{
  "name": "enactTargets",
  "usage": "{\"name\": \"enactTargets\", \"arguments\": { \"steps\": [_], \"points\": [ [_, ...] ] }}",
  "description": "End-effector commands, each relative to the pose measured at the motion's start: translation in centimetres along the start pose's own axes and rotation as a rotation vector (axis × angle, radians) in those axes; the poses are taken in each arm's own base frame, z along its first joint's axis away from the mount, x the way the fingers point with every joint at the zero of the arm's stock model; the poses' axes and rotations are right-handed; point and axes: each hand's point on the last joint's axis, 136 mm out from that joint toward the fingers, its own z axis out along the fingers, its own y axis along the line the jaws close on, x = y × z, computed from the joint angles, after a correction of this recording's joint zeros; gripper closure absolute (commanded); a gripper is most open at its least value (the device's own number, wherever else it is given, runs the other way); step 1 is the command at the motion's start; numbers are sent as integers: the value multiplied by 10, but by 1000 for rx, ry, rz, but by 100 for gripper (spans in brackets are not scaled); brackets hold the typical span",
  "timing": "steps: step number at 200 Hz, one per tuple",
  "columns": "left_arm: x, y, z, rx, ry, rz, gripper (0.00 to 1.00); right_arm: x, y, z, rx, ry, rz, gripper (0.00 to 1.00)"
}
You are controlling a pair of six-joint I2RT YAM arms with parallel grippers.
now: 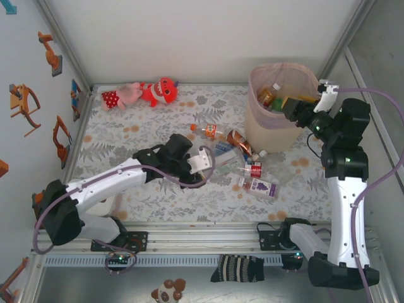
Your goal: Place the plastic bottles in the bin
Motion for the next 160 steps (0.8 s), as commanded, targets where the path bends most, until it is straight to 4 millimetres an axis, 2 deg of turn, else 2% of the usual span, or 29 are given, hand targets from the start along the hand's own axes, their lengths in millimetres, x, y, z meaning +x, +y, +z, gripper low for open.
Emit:
{"name": "enactTargets", "arguments": {
  "steps": [1, 24, 52, 88, 114, 143, 160],
  "points": [
    [-44, -5, -21, 53, -216, -21, 65, -15, 32, -4, -163, -59, 15, 47],
    [-70, 13, -38, -33, -335, -37, 65, -19, 44, -3, -206, -91, 77, 47],
    [-91, 51, -57, -246, -422, -83, 67, -13, 60, 5, -201, -105, 138, 47],
    [-108, 81, -74, -417, -480, -113, 67, 0, 90, 27, -270, -113, 220, 37],
    [-115, 90, -76, -452, -481, -121, 67, 12, 117, 45, -339, -96, 230, 21],
    [-121, 89, -73, -430, -488, -116, 67, 30, 137, 69, -371, -44, 226, 4],
    [-123, 88, -73, -424, -497, -112, 67, 40, 144, 81, -380, -18, 228, 2]
  ]
}}
